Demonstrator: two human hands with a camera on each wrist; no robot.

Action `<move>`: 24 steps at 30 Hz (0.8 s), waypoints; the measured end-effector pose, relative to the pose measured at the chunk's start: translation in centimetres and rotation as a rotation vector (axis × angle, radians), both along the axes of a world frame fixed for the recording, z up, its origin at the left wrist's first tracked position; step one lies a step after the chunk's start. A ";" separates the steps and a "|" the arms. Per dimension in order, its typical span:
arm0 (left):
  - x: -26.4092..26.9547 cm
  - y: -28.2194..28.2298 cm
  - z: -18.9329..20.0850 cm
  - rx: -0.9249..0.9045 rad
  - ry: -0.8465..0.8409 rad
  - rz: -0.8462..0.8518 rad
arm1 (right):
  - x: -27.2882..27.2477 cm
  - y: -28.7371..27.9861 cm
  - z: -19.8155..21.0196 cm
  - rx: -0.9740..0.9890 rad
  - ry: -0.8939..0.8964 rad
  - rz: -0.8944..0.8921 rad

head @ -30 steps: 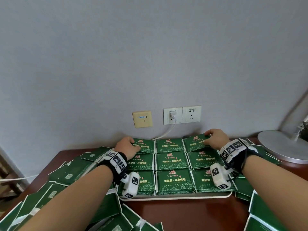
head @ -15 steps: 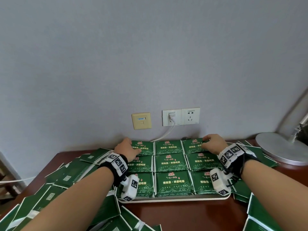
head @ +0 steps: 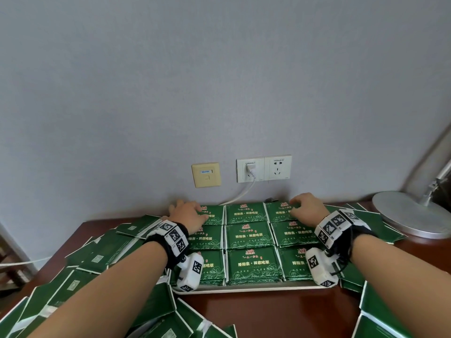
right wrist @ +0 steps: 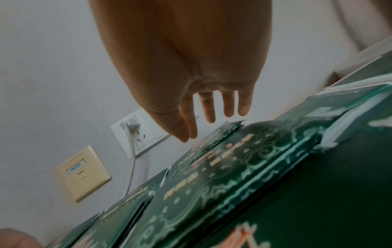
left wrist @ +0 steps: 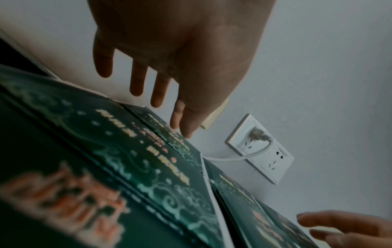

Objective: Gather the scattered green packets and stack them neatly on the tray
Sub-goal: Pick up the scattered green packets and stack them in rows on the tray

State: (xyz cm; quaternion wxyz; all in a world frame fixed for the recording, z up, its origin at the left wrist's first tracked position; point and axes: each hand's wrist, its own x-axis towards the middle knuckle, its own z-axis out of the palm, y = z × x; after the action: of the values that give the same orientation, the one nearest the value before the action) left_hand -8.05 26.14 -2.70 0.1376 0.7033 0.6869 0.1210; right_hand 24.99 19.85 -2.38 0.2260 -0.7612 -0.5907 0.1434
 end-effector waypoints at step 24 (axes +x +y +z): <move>1.9 -2.8 2.3 -0.074 0.096 -0.169 | -2.2 -3.1 2.6 -0.006 -0.069 0.091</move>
State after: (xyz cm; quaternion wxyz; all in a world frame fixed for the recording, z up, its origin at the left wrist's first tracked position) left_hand -6.13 23.36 -0.39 0.1402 0.7581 0.6349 0.0499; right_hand 22.84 16.80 0.18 0.1967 -0.7387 -0.6317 0.1289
